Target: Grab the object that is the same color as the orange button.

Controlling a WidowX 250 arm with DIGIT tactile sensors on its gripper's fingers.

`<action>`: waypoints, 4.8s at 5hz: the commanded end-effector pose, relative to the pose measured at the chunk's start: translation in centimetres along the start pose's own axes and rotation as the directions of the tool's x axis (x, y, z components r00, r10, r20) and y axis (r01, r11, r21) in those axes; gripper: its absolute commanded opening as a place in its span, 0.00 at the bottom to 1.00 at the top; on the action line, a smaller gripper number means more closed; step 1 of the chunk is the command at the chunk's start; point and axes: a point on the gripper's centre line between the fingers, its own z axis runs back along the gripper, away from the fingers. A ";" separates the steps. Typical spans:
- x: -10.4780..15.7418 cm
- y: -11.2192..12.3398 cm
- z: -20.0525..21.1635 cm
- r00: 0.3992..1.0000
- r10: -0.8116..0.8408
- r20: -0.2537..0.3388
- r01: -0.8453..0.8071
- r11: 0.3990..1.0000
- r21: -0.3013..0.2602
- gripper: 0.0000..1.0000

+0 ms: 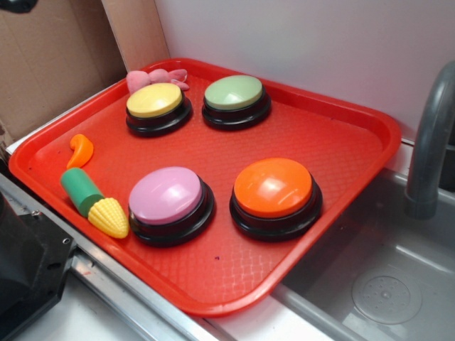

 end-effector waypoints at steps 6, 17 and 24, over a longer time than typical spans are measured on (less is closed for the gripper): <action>2.5 9.0 -9.2 0.672 0.736 0.078 -0.740 0.670 0.052 1.00; 3.9 14.0 -22.0 0.690 0.712 0.126 -0.722 0.690 0.052 0.00; 9.8 2.0 -8.5 0.964 0.265 0.034 -0.264 0.964 -0.024 0.00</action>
